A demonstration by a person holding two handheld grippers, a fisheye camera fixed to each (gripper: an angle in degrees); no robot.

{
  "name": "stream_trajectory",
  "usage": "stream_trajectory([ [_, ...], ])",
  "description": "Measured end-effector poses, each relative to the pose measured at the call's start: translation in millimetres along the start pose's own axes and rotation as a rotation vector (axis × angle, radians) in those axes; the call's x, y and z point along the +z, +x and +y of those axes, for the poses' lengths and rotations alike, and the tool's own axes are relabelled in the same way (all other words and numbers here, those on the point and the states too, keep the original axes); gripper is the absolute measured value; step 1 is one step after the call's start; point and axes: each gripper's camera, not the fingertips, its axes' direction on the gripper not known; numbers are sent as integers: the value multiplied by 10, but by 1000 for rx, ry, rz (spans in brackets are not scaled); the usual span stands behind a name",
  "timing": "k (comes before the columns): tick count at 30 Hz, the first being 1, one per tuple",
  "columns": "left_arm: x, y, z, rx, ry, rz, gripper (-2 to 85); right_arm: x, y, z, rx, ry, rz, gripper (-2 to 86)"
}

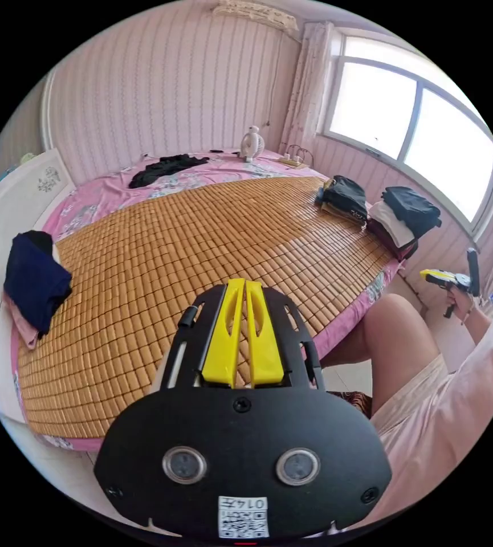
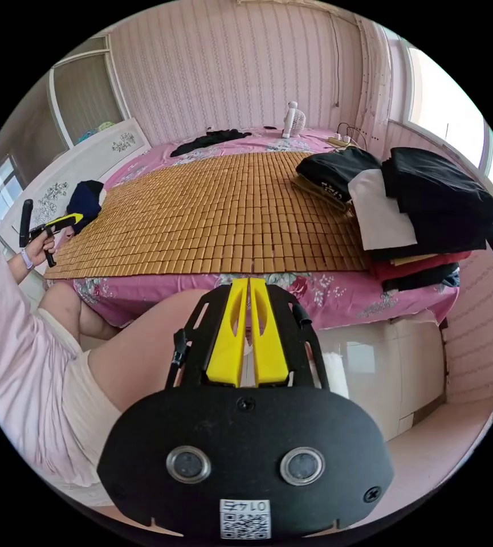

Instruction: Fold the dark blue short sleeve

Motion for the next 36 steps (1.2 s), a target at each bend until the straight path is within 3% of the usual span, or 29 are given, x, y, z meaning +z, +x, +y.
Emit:
stream_trajectory([
  [6,-1073,-495,865,-192,177,-70,-10,-212,-954,-62,-60,79,-90,8],
  [15,-2101,-1274,2428,-465,324,-237,0,167,-2864,-724,-448,102,-321,75],
  [20,-2338,-1683,3291,-600,359,-307,107,503,-3883,-1021,-664,57,-373,89],
  [28,-2181,-2461,3480,-560,347,-378,119,1301,-5864,-2009,-1023,53,-409,100],
  [33,-1799,-3387,3168,-638,285,-332,100,1944,-7012,-2618,-1035,-98,-593,100],
  [36,-1406,-3962,2931,-656,260,-330,104,2343,-7718,-2793,-1122,-79,-529,99],
])
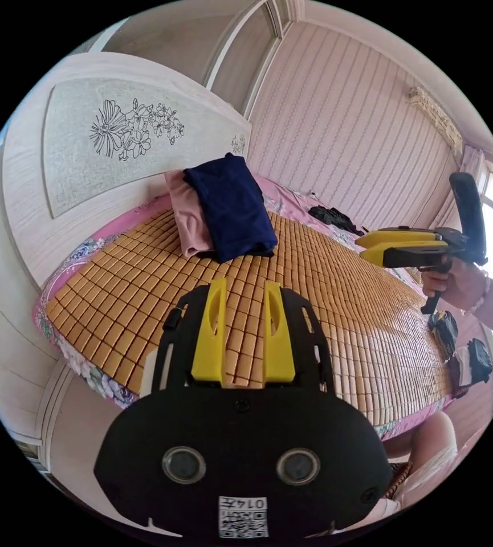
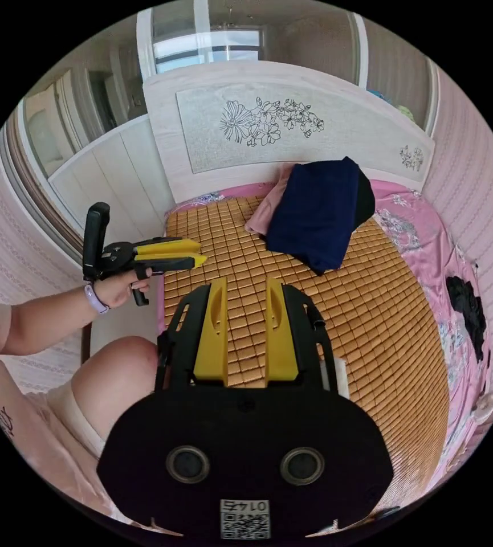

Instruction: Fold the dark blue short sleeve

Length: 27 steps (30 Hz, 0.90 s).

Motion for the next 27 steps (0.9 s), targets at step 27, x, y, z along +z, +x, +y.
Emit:
stream_trajectory([
  [27,610,338,-1099,169,16,226,-10,-596,1519,429,234,57,106,18],
])
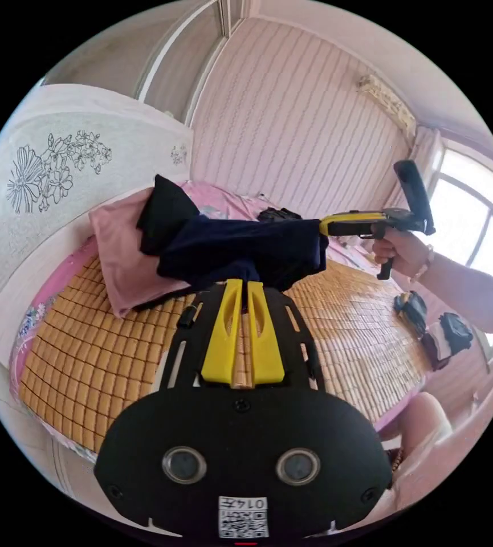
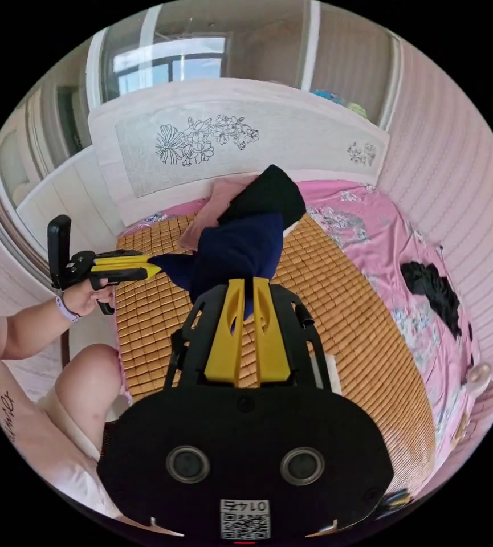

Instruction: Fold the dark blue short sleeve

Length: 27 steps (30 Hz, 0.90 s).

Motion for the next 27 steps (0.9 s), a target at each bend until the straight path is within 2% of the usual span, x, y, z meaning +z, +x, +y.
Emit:
stream_trajectory([
  [3,-157,432,430,-51,-74,110,-10,-257,284,1156,228,-79,-35,19],
  [5,-132,766,827,-103,-189,171,-10,-307,345,1932,355,-170,-8,19],
  [7,-118,1012,1063,-106,-256,189,-10,-465,326,2825,518,-232,19,21],
  [10,-182,1328,1247,-93,-310,194,-10,-739,204,3550,630,-243,21,36],
  [14,-242,1616,1229,-24,-358,148,-10,-942,-38,3936,619,-272,19,62],
  [19,-303,1873,1004,20,-373,123,-9,-884,-376,3923,470,-257,-12,90],
  [23,-311,2105,781,76,-385,95,-9,-782,-392,3788,439,-194,94,106],
  [27,-326,2208,576,100,-376,84,-9,-717,25,3801,529,-253,-52,27],
])
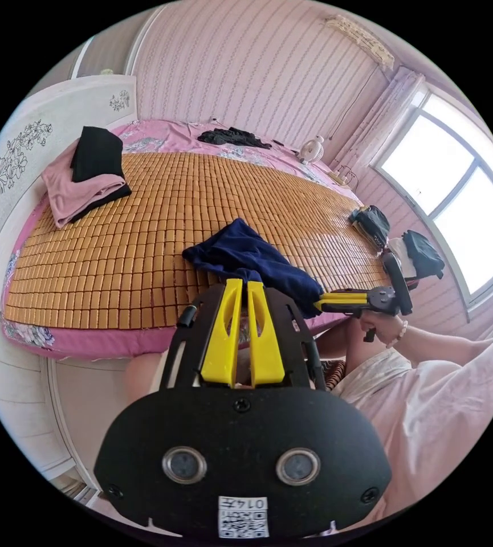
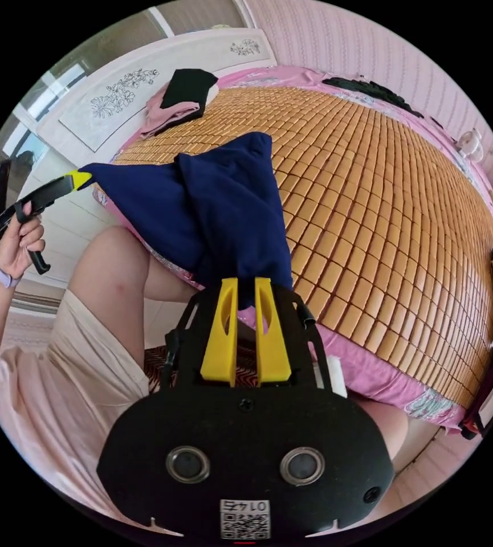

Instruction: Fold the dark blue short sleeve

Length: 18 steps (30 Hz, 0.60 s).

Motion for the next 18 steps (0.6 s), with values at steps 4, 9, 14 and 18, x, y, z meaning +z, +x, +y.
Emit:
stream_trajectory([
  [4,-354,-13,-379,29,81,-32,-10,-914,707,56,131,279,-196,14],
  [9,-714,69,-739,83,140,23,-10,-1430,1401,411,294,340,-151,17],
  [14,-442,319,-569,135,-17,51,-9,-1189,1688,854,439,127,-15,30],
  [18,-321,332,-432,89,-99,55,-9,-1179,1699,1086,428,42,56,56],
])
